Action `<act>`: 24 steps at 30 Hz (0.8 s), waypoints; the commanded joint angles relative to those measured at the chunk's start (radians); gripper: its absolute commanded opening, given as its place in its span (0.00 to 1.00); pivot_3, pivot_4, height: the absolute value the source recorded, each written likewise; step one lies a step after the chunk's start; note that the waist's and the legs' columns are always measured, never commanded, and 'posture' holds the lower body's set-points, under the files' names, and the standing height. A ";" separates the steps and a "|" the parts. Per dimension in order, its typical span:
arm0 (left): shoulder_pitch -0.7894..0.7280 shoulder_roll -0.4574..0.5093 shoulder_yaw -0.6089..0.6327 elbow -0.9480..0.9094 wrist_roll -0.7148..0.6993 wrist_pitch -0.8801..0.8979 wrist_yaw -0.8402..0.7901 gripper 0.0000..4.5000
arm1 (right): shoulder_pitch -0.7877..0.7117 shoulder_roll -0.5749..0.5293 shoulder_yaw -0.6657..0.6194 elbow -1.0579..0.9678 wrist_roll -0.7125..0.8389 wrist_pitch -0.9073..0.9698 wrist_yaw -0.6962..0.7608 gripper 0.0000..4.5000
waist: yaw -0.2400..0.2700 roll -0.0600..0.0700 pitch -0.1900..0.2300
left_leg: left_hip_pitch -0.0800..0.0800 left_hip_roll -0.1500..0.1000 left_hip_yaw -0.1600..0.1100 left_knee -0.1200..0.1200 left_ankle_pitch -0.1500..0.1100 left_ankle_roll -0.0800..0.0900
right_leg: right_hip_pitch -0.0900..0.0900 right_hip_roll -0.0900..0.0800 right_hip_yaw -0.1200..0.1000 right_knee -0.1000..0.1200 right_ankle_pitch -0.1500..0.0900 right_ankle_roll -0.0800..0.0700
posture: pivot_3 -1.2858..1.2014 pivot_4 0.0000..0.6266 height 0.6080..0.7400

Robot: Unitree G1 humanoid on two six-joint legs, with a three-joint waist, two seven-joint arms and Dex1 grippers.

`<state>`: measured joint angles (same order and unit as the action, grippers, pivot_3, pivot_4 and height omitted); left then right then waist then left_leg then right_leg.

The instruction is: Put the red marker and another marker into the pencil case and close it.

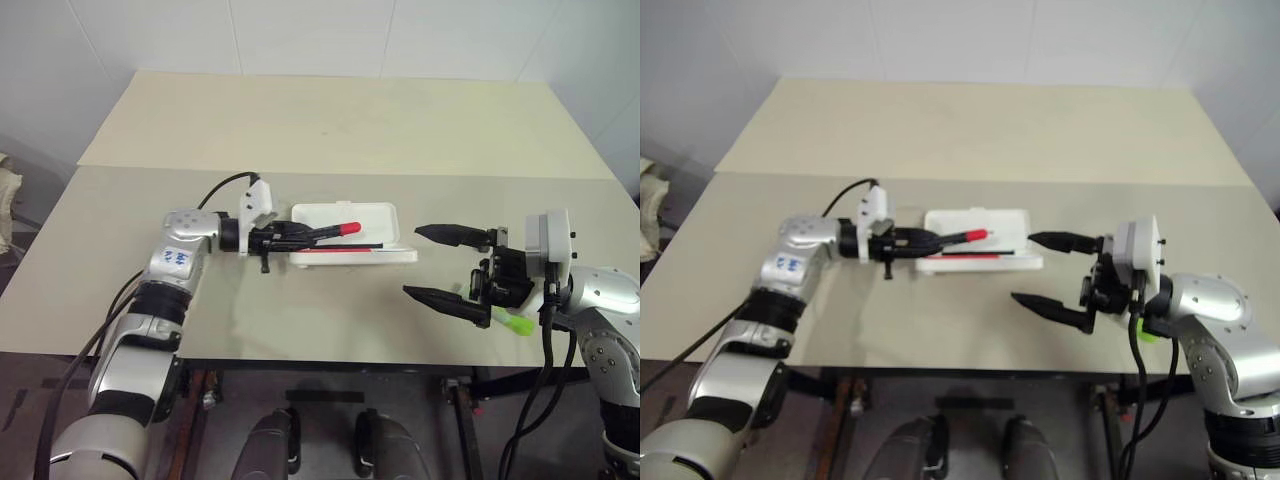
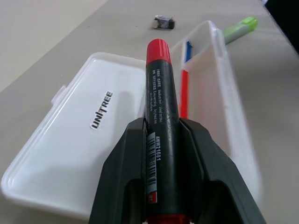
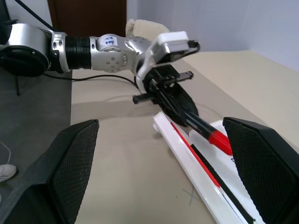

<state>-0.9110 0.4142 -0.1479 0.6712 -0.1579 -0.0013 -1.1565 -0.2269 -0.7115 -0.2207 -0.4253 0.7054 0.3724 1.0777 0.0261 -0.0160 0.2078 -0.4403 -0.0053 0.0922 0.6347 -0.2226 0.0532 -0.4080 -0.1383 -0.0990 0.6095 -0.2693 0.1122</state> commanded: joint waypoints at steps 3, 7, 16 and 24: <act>-0.032 -0.022 -0.047 0.030 0.061 -0.043 -0.027 0.13 | 0.005 -0.005 -0.025 -0.055 0.023 -0.004 -0.039 1.00 | -0.001 0.000 0.000 | 0.000 0.000 0.000 0.000 0.000 0.000 | 0.000 0.000 0.000 0.000 0.000 0.000 | 0.52 0.24 1.00; -0.021 -0.031 -0.061 0.029 0.079 -0.045 -0.034 0.13 | 0.013 -0.005 -0.023 -0.064 0.025 -0.004 -0.056 1.00 | 0.000 0.000 0.000 | 0.000 0.001 0.000 0.000 0.000 0.000 | 0.000 0.000 0.000 0.000 0.000 0.000 | 0.52 0.24 1.00; 0.000 -0.064 -0.075 0.011 0.129 -0.021 0.030 0.13 | 0.027 0.000 -0.013 -0.081 0.030 -0.003 -0.083 1.00 | 0.001 0.000 0.000 | 0.000 0.001 0.000 0.002 -0.001 -0.001 | 0.000 -0.005 0.000 0.000 0.004 -0.001 | 0.52 0.24 1.00; -0.056 -0.124 -0.083 0.061 0.174 -0.052 0.114 0.13 | 0.025 0.013 0.007 -0.086 0.028 -0.007 -0.103 1.00 | 0.006 0.000 0.000 | -0.001 0.000 0.000 0.002 -0.001 -0.001 | 0.000 -0.005 -0.001 -0.001 0.004 0.000 | 0.52 0.24 1.00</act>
<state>-0.9360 0.3021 -0.2261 0.7287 0.0074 -0.0302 -1.0520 -0.1983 -0.7006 -0.2011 -0.4716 0.7153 0.3735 0.9860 0.0318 -0.0161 0.2078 -0.4412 -0.0050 0.0921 0.6366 -0.2235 0.0527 -0.4075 -0.1433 -0.0995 0.6081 -0.2653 0.1121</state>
